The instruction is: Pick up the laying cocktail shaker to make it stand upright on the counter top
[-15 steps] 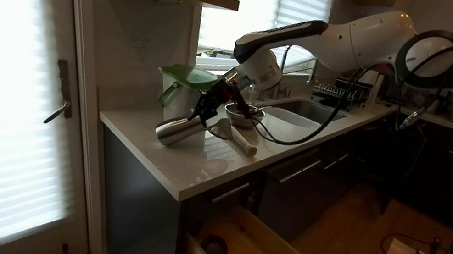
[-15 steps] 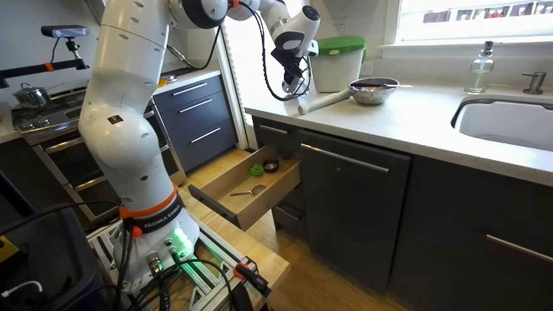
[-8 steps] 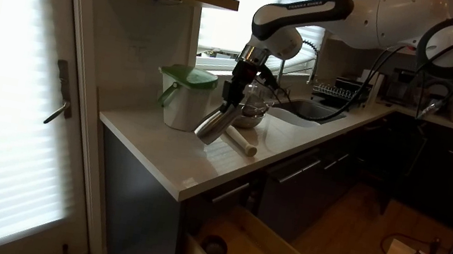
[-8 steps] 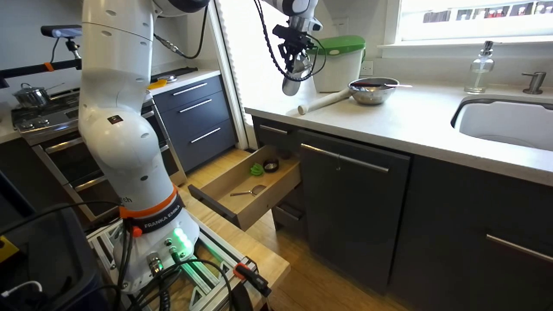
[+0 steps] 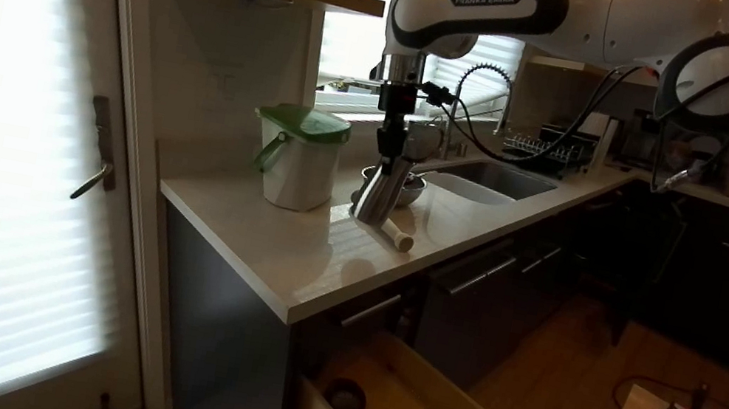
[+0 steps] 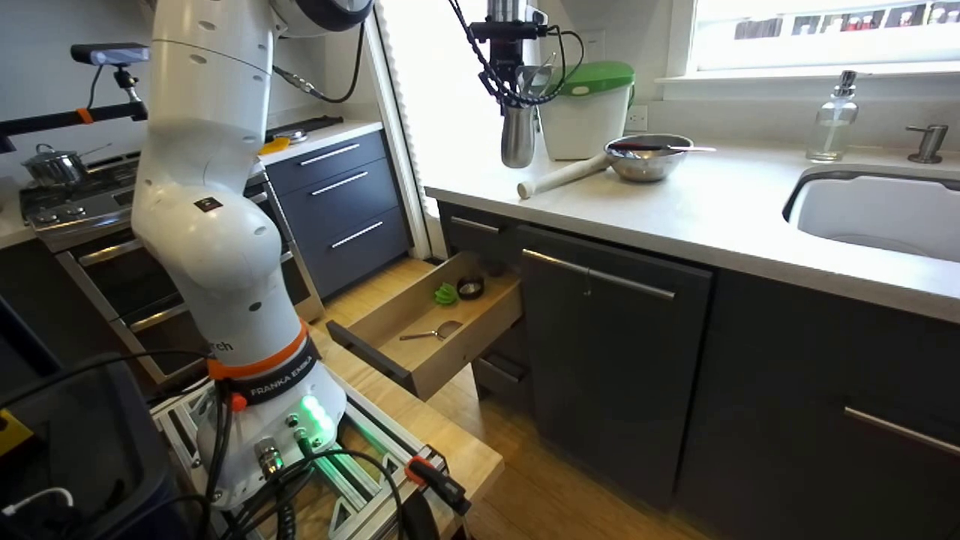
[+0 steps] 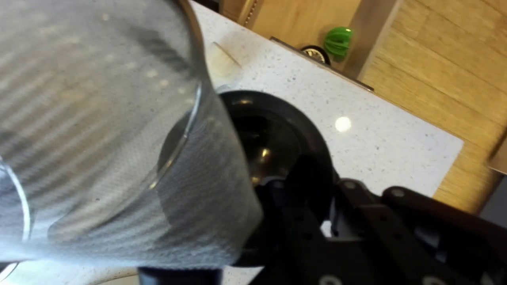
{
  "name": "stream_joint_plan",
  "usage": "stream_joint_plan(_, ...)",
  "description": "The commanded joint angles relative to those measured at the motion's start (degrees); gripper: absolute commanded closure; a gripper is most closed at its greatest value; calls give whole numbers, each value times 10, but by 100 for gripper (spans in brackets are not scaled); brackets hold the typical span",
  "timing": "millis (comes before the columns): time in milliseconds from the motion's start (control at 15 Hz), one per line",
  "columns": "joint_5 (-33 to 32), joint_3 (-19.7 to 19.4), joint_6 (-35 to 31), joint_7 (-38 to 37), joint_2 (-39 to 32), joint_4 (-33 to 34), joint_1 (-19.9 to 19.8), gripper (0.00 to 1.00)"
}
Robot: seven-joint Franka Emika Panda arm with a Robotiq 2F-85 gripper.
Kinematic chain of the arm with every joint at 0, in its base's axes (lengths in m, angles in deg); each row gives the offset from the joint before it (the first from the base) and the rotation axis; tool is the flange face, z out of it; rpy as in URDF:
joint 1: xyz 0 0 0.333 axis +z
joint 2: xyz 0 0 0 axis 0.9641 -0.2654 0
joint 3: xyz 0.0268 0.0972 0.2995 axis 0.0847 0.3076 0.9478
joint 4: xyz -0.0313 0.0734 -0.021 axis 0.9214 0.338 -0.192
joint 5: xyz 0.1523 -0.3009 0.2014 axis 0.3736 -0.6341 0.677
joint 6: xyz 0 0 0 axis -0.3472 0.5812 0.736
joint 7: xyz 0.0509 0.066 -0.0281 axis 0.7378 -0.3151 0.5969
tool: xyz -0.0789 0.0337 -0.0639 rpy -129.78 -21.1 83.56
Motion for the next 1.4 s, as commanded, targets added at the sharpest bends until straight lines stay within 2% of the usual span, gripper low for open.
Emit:
stream_joint_plan(0,-100,-6,6,6,-50,48,49,98)
stream_joint_plan(200,-174,-9,-20,13,-73,61,79,98)
stream_joint_plan(400,-153,1,-69,-5,-79,58,75,98)
stream_joint_plan(467,-155,1,-55,0,-72,42,77,98)
stream_joint_plan(533,-155,1,-60,0,-74,42,77,92)
stream_joint_plan(867,-155,1,-60,0,-76,42,77,92)
stream_joint_plan(933,-155,1,-60,0,-76,42,77,98)
stream_joint_plan(1333,-139,5,-27,12,-92,62,73,98)
